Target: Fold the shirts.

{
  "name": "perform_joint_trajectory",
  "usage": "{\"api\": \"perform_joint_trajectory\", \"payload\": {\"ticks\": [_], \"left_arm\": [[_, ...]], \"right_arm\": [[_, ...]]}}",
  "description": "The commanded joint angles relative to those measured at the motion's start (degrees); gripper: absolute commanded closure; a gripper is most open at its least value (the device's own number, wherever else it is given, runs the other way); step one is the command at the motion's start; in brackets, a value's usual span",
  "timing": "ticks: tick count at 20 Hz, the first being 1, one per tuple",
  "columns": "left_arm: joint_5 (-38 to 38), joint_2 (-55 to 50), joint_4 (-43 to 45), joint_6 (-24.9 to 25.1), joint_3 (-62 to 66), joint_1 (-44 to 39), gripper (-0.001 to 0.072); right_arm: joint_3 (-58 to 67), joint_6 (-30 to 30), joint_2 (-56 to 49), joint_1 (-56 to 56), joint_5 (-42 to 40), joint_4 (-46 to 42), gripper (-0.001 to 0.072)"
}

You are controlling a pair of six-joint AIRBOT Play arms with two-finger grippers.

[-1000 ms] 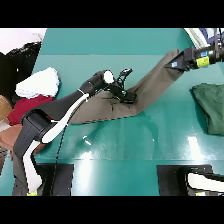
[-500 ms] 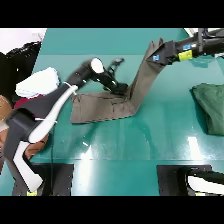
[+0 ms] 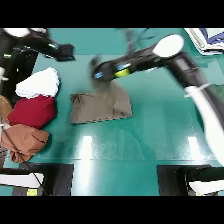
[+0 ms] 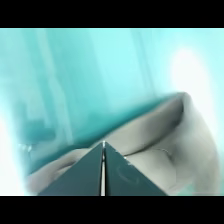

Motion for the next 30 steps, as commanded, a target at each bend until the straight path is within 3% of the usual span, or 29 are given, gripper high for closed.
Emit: {"api": "perform_joint_trajectory", "payload": {"ticks": [1, 2, 4, 6, 10, 15, 17, 19, 20, 23, 28, 29, 30], "left_arm": [[-2.01, 6.29, 0.96, 0.52, 0.0, 6.91, 0.068], [-2.38, 7.13, 0.96, 0.55, 0.0, 7.87, 0.068], [-3.32, 8.11, 0.98, 1.11, 0.02, 8.94, 0.0681], [-5.01, 8.28, 0.98, 2.05, 0.0, 9.05, 0.068], [-6.23, 8.26, 0.9, 2.05, -0.04, 9.05, 0.068], [-6.12, 8.26, 0.85, 2.05, -0.04, 9.05, 0.068], [-6.01, 8.26, 0.85, 2.05, -0.04, 9.05, 0.068], [-5.95, 8.2, 0.83, 2.05, -0.04, 9.05, 0.068], [-5.77, 8.15, 0.83, 2.05, -0.04, 9.05, 0.068], [-5.55, 8.15, 0.83, 2.05, -0.04, 9.05, 0.068], [-5.64, 8.15, 0.81, 2.03, -0.07, 9.05, 0.068], [-5.66, 8.15, 0.76, 2.03, -0.04, 9.05, 0.068], [-5.7, 8.15, 0.46, 2.03, -0.07, 9.05, 0.068]], "right_arm": [[7.82, -4.26, -10.86, 9.03, -5.49, 1.7, 0.0275], [10.86, -4.2, -13.07, 9.64, -3.65, 1.7, 0.025], [14.8, -1.4, -14.45, 8.44, 0.87, 0.81, 0.0266], [13.94, 2.49, -12.72, 4.52, 6.16, -4.61, 0.0268], [0.46, 7.45, -5.07, -6.75, 12.46, -17.49, 0.0278], [-20.26, 11.06, 1.92, -21.46, 10.12, -18.05, 0.0275], [-25.38, 11.02, 1.92, -25.16, 9.68, -16.92, 0.0246], [-29.24, 10.97, 0.5, -27.3, 8.68, -12.2, 0.0015], [-30.71, 10.78, -0.7, -27.5, 8.24, -8.72, 0.001], [-31.01, 9.27, -5.2, -25.64, 7.85, -2.01, 0.0019], [-21.75, 9.31, -12.87, -17.14, 6.47, -1.09, 0.0022], [-19.47, 9.31, -14.19, -15.37, 6.32, -1.05, 0.0065], [-17.46, 9.29, -15.26, -13.9, 6.29, -1.14, 0.0203]]}}
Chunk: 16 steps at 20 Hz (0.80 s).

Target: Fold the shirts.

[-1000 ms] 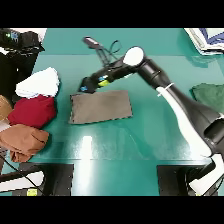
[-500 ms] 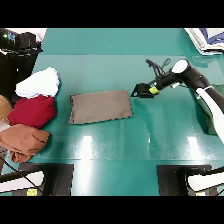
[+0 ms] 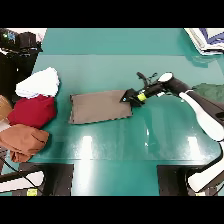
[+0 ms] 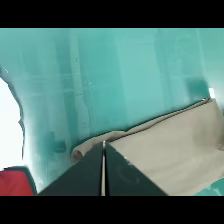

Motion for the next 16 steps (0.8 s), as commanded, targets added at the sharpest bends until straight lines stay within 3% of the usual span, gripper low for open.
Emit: {"api": "perform_joint_trajectory", "payload": {"ticks": [1, 4, 9, 16], "left_arm": [[-0.11, -0.04, -0.61, -0.02, -0.02, 0.07, 0.068], [-0.68, -0.04, -0.98, -0.02, 0.0, -0.52, 0.068], [-0.52, -0.04, -0.94, -0.04, 0.0, -7.04, 0.0681], [3.43, -0.04, -0.94, -0.02, 0.0, -19.82, 0.068]], "right_arm": [[6.78, -0.15, -4.57, 5.46, -0.7, 0.52, 0.0344], [10.6, -3.13, -5.18, 7.1, -1.03, 0.04, 0.0681], [13.64, -2.8, -1.62, -0.17, 0.66, -0.04, 0.0693], [5.7, -2.43, 14.97, -31.93, 0.17, -0.02, 0.0694]]}}
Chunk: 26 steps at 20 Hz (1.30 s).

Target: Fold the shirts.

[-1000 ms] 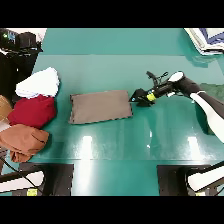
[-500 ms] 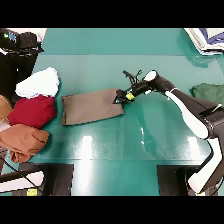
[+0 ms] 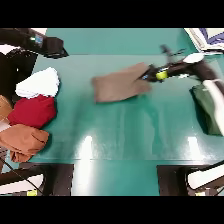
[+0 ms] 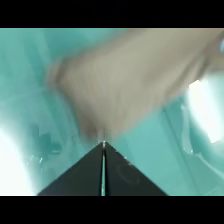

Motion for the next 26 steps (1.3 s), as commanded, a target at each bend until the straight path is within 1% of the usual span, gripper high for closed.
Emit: {"api": "perform_joint_trajectory", "payload": {"ticks": [1, 4, 6, 10, 14, 17, 22, 26], "left_arm": [[3.69, -0.02, 0.04, 0.0, 0.0, -5.53, 0.0681], [7.21, -0.02, 0.04, -0.02, 0.0, -8.31, 0.0681], [8.83, -0.02, 0.02, -0.04, 0.0, -9.16, 0.0681], [9.4, -0.02, 0.07, -0.07, -0.02, -9.49, 0.0681], [9.4, -0.02, 0.07, -0.09, 0.0, -9.49, 0.0681], [9.38, -0.02, 0.07, -0.07, 0.0, -9.49, 0.068], [8.9, -0.02, 0.04, -0.07, -0.02, -9.49, 0.068], [7.34, -0.02, 0.07, -0.04, 0.0, -9.49, 0.068]], "right_arm": [[-3.26, 0.09, 7.61, -16.87, -0.24, 0.11, 0.0693], [-3.98, 0.09, 10.97, -30.32, -0.66, 0.13, 0.0694], [-3.98, 0.09, 11.72, -37.11, -1.46, 0.15, 0.0694], [-3.98, 0.07, 11.28, -45.38, -2.91, 0.2, 0.0694], [-3.13, 0.07, 10.99, -47.19, -3.72, 0.48, 0.0694], [2.38, 0.07, 11.02, -47.17, -1.73, 0.63, 0.0694], [14.12, 0.07, 11.04, -47.19, 4.98, 0.48, 0.0694], [19.28, 0.09, 11.06, -47.19, 10.62, 0.07, 0.0694]]}}
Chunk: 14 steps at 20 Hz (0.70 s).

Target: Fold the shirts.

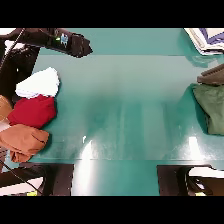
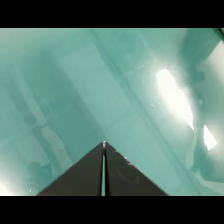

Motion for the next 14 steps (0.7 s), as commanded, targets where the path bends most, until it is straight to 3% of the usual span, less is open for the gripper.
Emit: {"api": "perform_joint_trajectory", "payload": {"ticks": [1, 6, 13, 14], "left_arm": [[-1.38, -0.02, 0.02, 0.07, 0.0, 0.0, 0.068], [-2.73, -0.02, 0.09, 0.11, 0.0, 0.0, 0.068], [-4.09, -0.02, 0.31, 1.57, -0.02, 0.0, 0.068], [-4.24, -0.02, 0.31, 1.6, -0.02, 0.0, 0.068]], "right_arm": [[4.46, 0.07, 0.11, -0.02, 6.38, -0.72, 0.0694], [4.02, 3.39, 2.89, -0.55, 13.31, -18.36, 0.0694], [-16.87, 3.63, 13.94, -7.78, 15.32, -26.77, 0.0687], [-19.74, 3.61, 15.39, -8.98, 15.56, -27.98, 0.0592]]}}
